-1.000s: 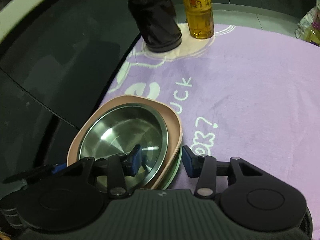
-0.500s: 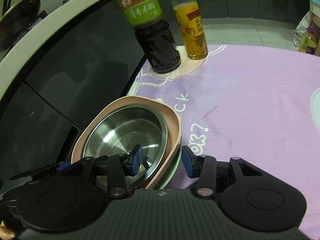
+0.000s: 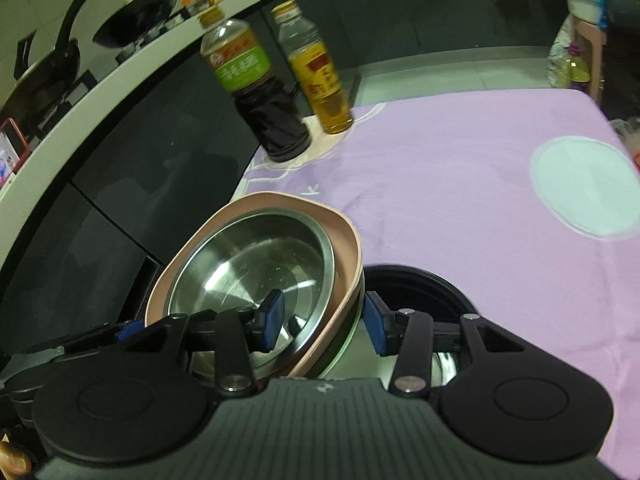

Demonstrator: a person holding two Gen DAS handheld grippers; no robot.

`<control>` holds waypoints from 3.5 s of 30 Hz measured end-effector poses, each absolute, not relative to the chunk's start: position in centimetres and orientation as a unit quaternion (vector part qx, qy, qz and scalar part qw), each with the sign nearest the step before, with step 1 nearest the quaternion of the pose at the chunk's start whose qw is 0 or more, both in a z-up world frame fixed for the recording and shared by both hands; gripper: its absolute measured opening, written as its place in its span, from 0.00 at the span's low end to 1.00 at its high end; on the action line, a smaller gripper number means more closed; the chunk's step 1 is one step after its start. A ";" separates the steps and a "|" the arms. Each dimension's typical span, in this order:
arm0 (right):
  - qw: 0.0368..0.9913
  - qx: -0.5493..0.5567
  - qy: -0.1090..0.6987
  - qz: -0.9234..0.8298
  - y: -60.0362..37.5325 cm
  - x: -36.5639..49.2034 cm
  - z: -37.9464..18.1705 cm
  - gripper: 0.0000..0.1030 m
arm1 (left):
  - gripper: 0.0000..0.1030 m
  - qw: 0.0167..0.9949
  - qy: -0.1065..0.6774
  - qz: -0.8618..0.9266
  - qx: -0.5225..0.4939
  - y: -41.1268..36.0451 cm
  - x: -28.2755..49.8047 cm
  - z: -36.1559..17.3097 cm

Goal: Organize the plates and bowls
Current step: 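Lift the plate-dish-bowl stack with both tools and carry it over the black bowl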

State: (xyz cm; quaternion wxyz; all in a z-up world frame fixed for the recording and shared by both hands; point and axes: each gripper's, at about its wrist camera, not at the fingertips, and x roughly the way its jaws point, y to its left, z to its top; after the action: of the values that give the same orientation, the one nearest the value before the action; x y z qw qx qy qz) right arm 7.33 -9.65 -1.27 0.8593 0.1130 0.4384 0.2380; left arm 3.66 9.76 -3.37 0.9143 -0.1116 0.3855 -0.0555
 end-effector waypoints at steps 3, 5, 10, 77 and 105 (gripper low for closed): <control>0.867 0.120 0.428 0.226 -11.7 6.0 -1.3 0.38 | 0.43 0.914 0.387 -0.070 -0.098 7.9 2.7 -3.5; 0.871 0.123 0.423 0.218 -12.7 5.3 -1.6 0.38 | 0.43 0.913 0.391 -0.077 -0.089 6.9 2.4 -3.7; 0.871 0.136 0.427 0.201 -14.7 4.4 -2.5 0.38 | 0.43 0.907 0.404 -0.087 -0.079 5.3 2.1 -4.6; 0.836 0.184 0.470 0.215 -15.9 5.7 -7.7 0.60 | 0.50 0.876 0.414 -0.120 -0.217 10.1 3.2 -8.8; 0.898 0.101 0.390 0.177 -14.0 4.7 -7.5 0.64 | 0.52 0.882 0.420 -0.126 -0.173 9.0 4.3 -9.3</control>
State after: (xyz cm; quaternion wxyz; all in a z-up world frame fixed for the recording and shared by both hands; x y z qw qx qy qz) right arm 4.65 -13.98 -7.51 0.8981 0.1005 0.3898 0.1774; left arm 4.33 9.04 -9.27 0.8818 -0.1728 0.4205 -0.1256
